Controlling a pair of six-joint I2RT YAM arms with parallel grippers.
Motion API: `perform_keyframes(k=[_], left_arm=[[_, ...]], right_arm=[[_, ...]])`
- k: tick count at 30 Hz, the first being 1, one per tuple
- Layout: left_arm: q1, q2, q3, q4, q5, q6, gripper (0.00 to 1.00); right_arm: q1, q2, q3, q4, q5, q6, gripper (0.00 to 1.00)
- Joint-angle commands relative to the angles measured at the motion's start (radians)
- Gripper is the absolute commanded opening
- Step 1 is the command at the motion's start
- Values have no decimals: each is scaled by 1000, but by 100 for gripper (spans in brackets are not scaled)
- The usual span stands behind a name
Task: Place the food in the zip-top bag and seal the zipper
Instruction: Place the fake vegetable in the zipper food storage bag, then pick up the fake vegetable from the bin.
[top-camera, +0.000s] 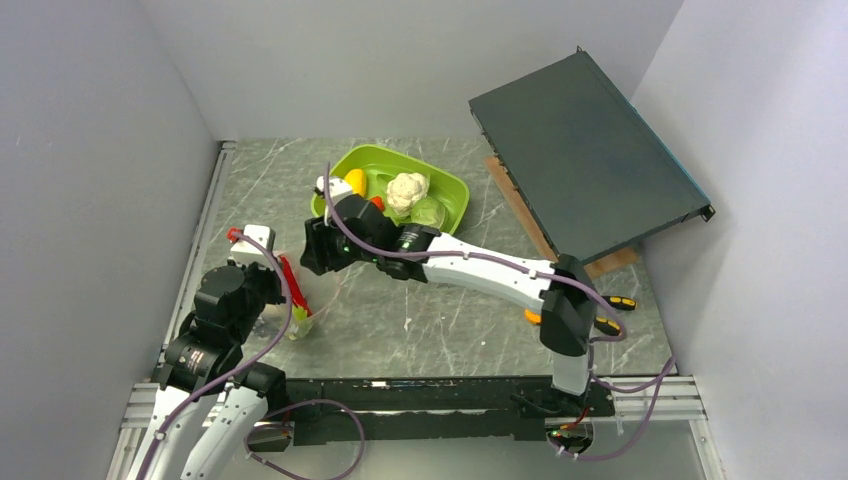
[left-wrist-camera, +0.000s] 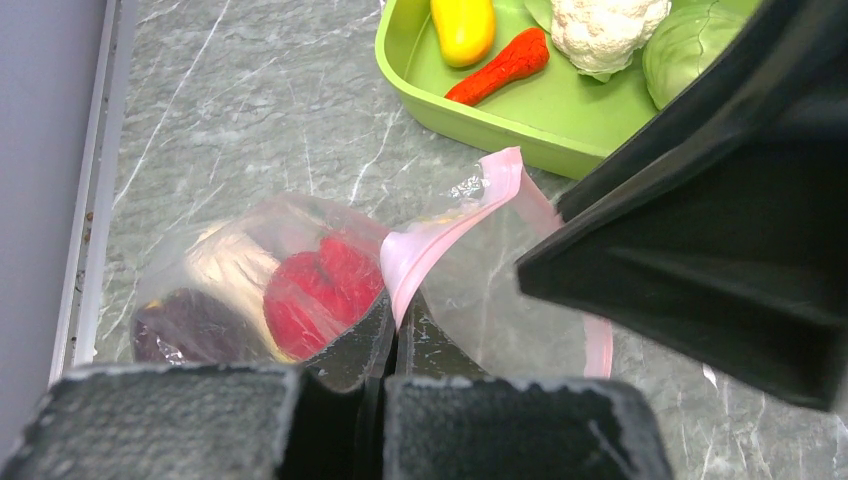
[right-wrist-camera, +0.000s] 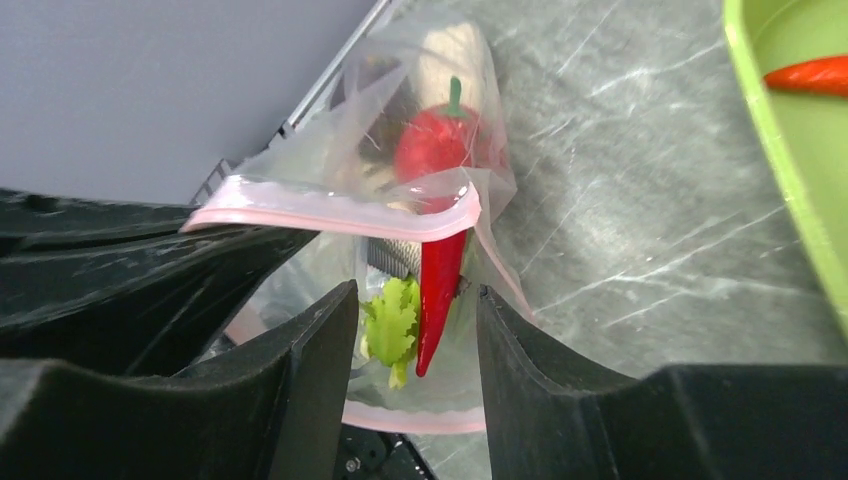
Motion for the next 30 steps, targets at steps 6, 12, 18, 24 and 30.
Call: perform_keyframes(k=[6, 12, 18, 24, 30], left_arm=[[0, -11, 7, 47, -12, 0, 0], [0, -27, 9, 35, -74, -11, 0], [0, -26, 10, 31, -84, -15, 0], [0, -21, 10, 33, -81, -14, 0], [0, -5, 10, 32, -71, -12, 0]], right_arm=[[-44, -188, -90, 40, 183, -133, 53], [-109, -179, -119, 82, 238, -125, 63], [-207, -80, -59, 63, 246, -126, 70], [-287, 66, 59, 7, 259, -111, 80], [-338, 287, 304, -164, 249, 92, 82]])
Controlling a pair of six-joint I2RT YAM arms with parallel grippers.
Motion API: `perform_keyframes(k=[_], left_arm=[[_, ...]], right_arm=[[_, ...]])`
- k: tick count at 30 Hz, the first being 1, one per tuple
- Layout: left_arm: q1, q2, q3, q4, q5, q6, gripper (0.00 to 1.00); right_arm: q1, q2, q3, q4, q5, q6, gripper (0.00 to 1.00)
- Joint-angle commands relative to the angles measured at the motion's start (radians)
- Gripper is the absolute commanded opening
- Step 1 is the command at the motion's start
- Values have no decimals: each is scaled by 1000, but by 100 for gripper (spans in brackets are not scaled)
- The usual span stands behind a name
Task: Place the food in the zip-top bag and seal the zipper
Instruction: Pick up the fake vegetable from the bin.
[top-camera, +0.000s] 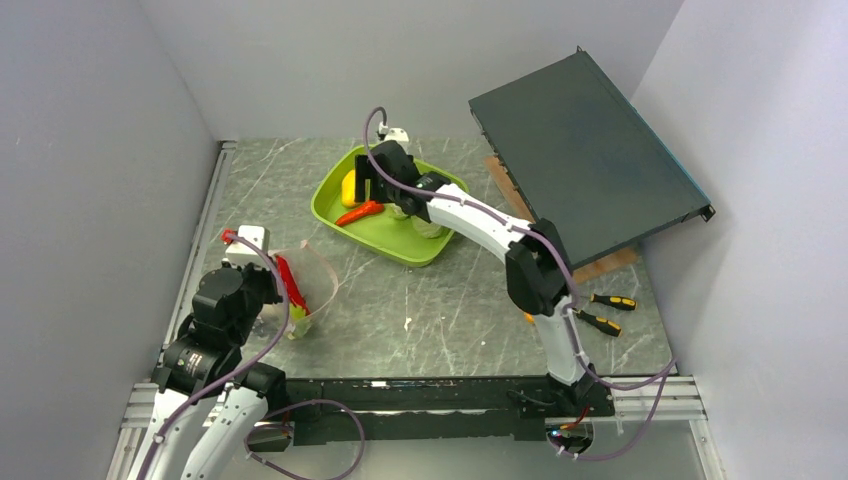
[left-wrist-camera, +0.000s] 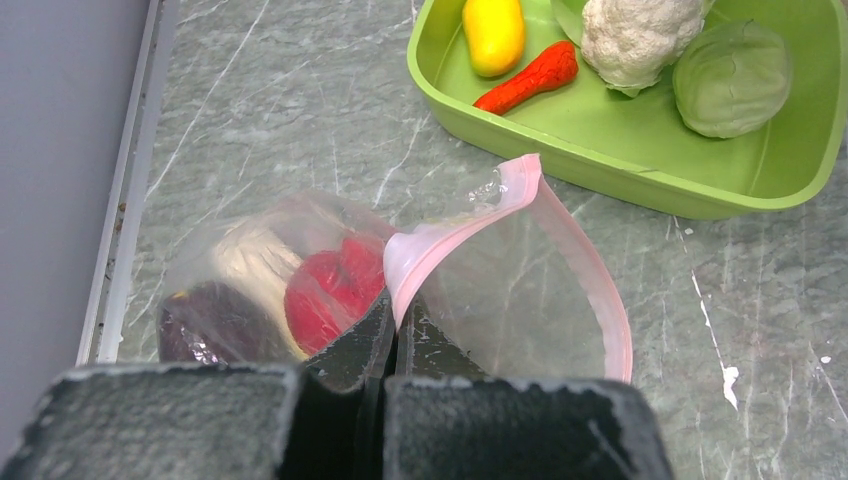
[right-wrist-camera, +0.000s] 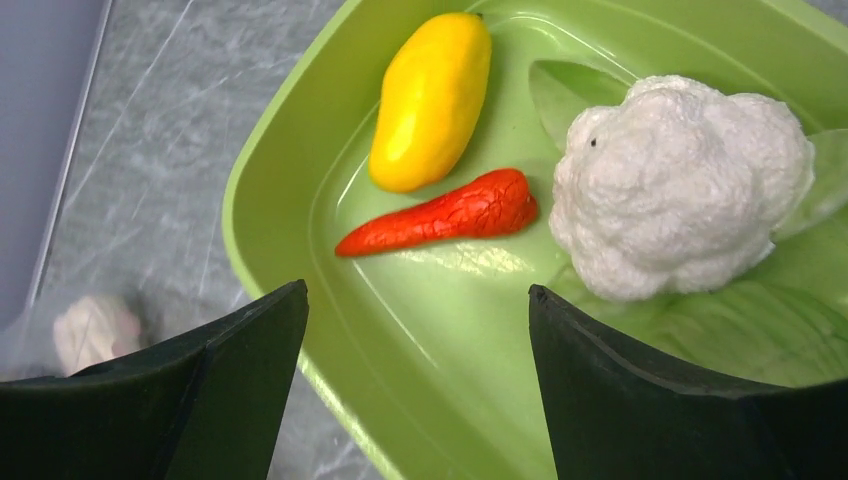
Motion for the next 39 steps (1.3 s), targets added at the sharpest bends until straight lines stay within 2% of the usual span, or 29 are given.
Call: perform_keyframes(k=[1, 5, 9, 11, 16, 24, 31, 34, 39], left_arm=[[0, 14, 10, 33, -10, -8, 0], [0, 12, 10, 33, -11, -8, 0], [0, 13, 10, 32, -12, -9, 0], [0, 14, 11, 33, -11, -8, 0], [0, 19, 10, 32, -5, -8, 0], [0, 18, 10, 33, -9, -8, 0], [0, 25, 9, 35, -4, -7, 0], [0, 30, 10, 34, 5, -5, 0], [0, 26, 11, 33, -4, -7, 0]], right_arm=[[-20, 119, 163, -101, -4, 168, 82], [-24, 201, 202, -60, -38, 261, 80], [-32, 265, 207, -30, -7, 372, 73], [-39, 297, 210, -15, 9, 423, 73], [-50, 388, 249, 24, 82, 415, 74], [-80, 456, 247, 59, 78, 473, 73], [-79, 477, 270, 46, 65, 456, 53], [-80, 436, 237, 85, 64, 432, 43], [-81, 393, 287, 99, 48, 279, 28]])
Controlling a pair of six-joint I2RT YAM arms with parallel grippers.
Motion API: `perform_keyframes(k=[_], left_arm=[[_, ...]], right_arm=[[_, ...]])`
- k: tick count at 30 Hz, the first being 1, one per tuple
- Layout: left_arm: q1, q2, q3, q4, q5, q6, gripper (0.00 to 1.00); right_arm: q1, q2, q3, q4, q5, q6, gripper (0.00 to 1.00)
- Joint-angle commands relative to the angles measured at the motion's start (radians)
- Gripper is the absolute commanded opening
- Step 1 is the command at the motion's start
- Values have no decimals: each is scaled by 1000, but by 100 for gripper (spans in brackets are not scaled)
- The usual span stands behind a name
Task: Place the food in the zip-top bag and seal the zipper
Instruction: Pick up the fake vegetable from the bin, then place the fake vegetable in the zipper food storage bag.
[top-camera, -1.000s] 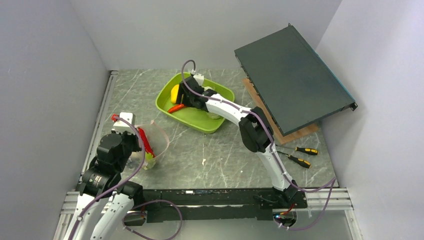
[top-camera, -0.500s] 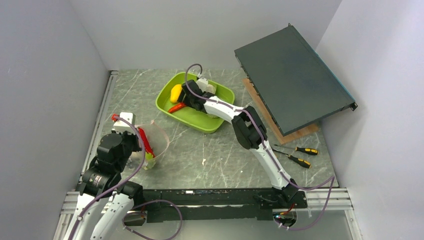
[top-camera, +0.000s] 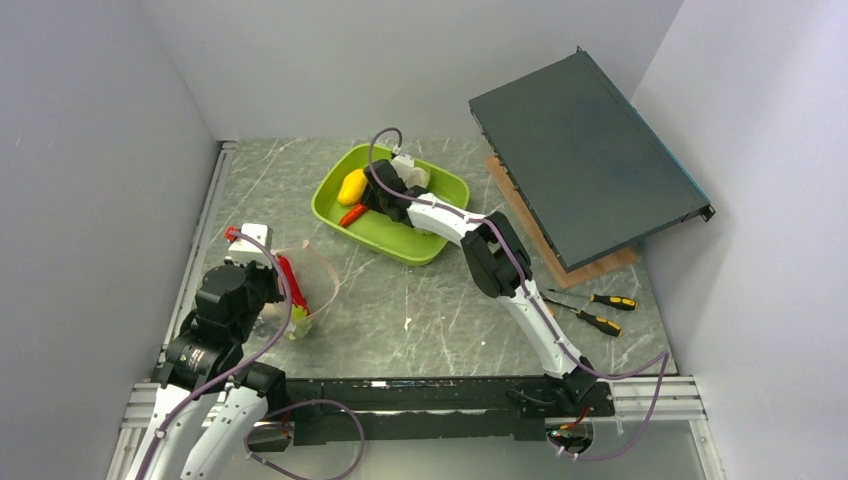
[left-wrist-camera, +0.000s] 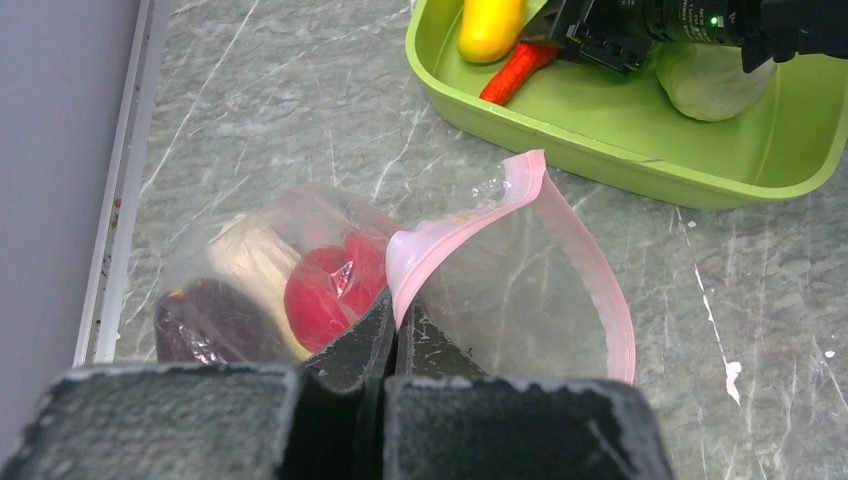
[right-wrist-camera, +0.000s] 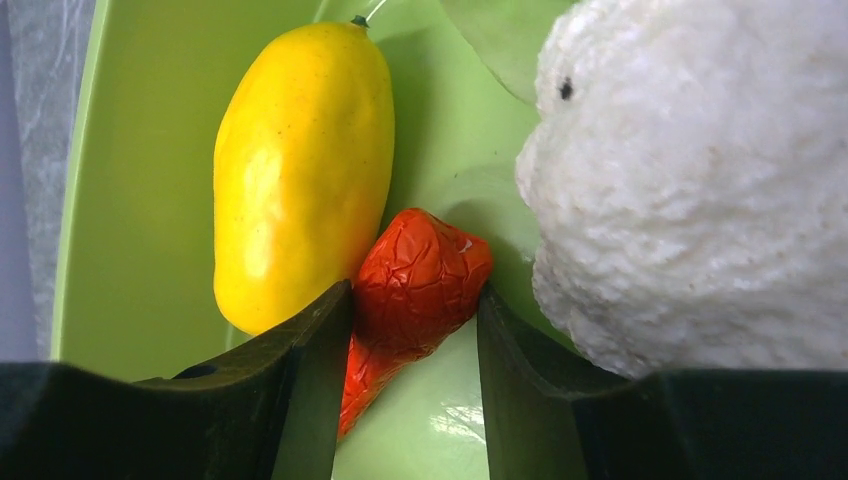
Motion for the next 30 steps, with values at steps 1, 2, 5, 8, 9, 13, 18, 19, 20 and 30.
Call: perform_keyframes(k=[1, 2, 5, 8, 9, 13, 18, 19, 20, 30], left_arm=[[0, -3, 10, 33, -10, -8, 0], [0, -5, 10, 32, -11, -7, 0], [-1, -9, 8, 37, -7, -8, 0], [0, -3, 10, 31, -7, -7, 0], [0, -1, 12, 31, -7, -9, 0], [0, -2, 14, 29, -11, -10, 0], [0, -10, 10, 36, -8, -9, 0], [0, -9, 10, 33, -7, -9, 0], [0, -5, 12, 34, -7, -9, 0], [0, -21, 12, 29, -24, -13, 0]], right_arm=[[-13, -55, 55, -8, -15, -169, 27], [-14, -73, 61, -9, -22, -202, 26], [-13, -173, -5, 21, -29, -261, 20], [-13, -305, -137, 99, -53, -298, 17], [-13, -342, -175, 128, -73, -322, 16], [-11, -489, -338, 246, -166, -379, 7], [10, -692, -621, 521, -276, -409, 3], [18, -727, -679, 595, -284, -402, 2], [28, -759, -742, 673, -285, -388, 2], [380, -903, -1112, 1368, -40, -662, 0]])
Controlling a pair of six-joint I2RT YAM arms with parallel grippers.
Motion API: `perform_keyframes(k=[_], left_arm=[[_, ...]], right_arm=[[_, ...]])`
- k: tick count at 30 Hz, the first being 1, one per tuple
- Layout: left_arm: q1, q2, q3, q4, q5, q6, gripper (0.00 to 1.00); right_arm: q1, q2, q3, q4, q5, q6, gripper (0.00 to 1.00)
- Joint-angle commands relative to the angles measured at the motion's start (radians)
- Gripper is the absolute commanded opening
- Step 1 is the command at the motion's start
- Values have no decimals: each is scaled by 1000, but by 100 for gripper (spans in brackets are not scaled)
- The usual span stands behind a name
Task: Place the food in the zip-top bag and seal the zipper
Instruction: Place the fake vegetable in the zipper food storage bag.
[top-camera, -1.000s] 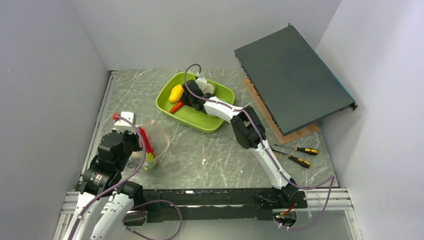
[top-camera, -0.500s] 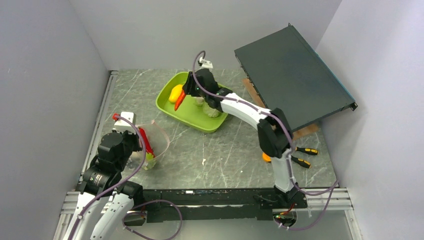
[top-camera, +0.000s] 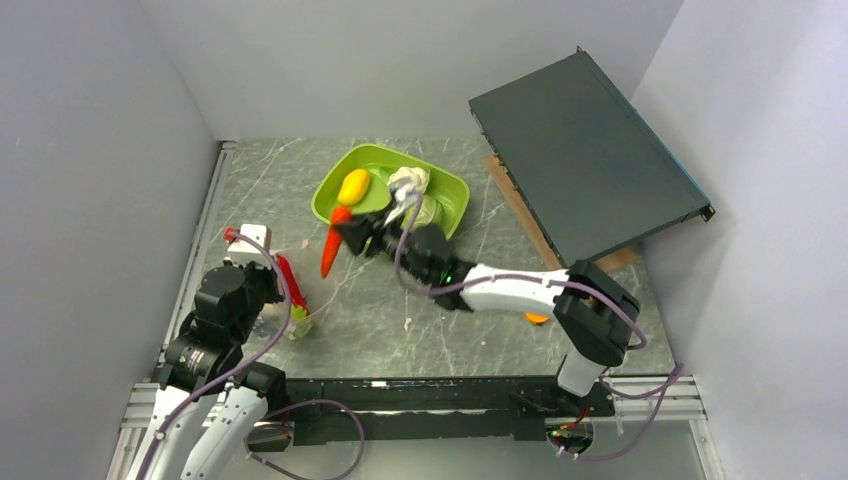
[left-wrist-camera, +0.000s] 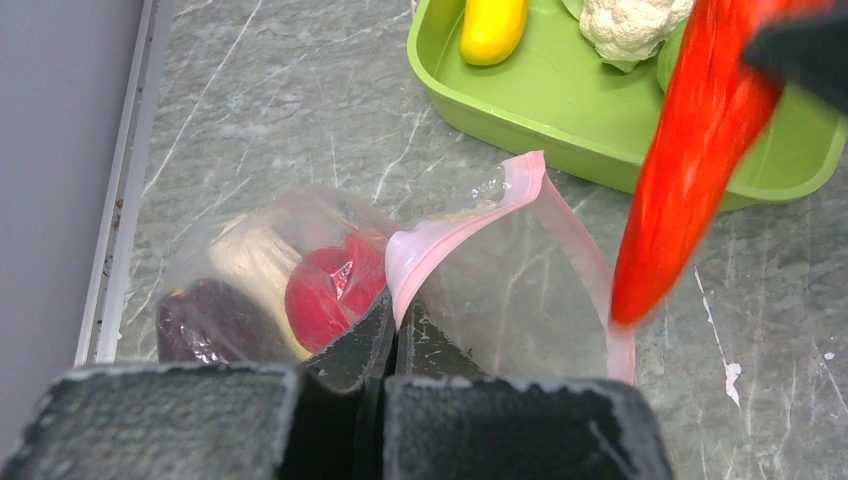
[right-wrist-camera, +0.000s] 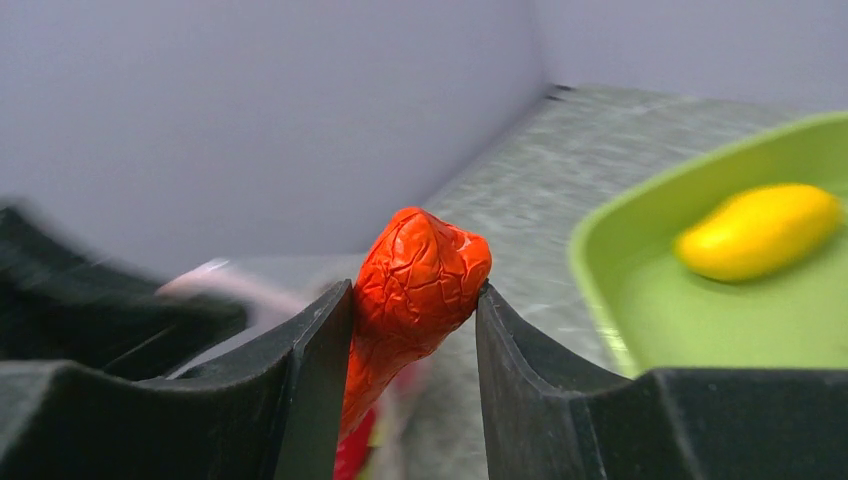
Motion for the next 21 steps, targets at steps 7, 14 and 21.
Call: perform_keyframes(k=[7, 14, 21], left_arm=[[-1, -22, 12, 28, -27, -15, 0], [-1, -29, 13, 26, -31, -18, 0], [-2, -31, 11, 30, -27, -17, 0]], right_arm=[[273, 78, -34, 549, 382, -237, 0], [337, 253, 42, 678, 574, -304, 0], [361, 309, 88, 642, 511, -283, 0]])
